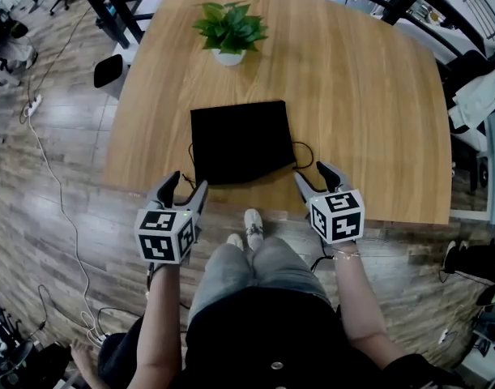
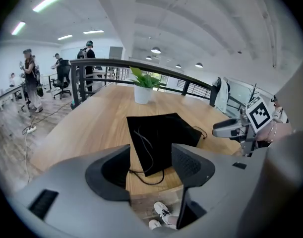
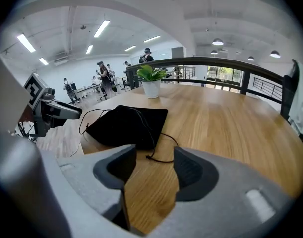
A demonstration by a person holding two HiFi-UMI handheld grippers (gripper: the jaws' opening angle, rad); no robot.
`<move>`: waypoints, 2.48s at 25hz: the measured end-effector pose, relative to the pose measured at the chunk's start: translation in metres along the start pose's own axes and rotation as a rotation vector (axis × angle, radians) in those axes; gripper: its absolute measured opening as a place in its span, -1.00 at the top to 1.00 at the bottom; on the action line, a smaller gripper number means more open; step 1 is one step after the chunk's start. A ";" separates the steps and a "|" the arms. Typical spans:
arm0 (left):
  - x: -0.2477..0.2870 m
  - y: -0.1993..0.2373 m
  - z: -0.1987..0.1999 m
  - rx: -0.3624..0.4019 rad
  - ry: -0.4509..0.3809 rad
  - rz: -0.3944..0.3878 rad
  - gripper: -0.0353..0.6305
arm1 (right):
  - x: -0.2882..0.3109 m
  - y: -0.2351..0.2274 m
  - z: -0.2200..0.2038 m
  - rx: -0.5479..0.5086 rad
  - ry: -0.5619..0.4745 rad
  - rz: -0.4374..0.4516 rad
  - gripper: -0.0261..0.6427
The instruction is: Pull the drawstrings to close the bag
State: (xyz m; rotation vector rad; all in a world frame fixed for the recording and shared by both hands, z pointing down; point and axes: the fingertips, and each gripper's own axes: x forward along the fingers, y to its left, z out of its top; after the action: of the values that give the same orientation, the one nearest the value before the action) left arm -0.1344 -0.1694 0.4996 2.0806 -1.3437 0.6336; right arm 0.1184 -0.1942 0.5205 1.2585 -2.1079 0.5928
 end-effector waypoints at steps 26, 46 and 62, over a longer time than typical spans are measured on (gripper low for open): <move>-0.077 -0.076 0.069 0.060 -0.272 -0.236 0.82 | -0.101 0.122 0.122 0.005 -0.411 0.352 0.92; -0.083 -0.079 0.064 -0.013 -0.303 -0.213 0.85 | -0.106 0.126 0.118 -0.008 -0.401 0.308 0.93; -0.081 -0.082 0.057 -0.006 -0.278 -0.228 0.85 | -0.105 0.129 0.109 -0.002 -0.382 0.329 0.93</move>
State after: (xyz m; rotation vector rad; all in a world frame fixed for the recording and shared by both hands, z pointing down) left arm -0.0854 -0.1297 0.3880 2.3375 -1.2218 0.2502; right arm 0.0124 -0.1416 0.3605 1.0961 -2.6641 0.5163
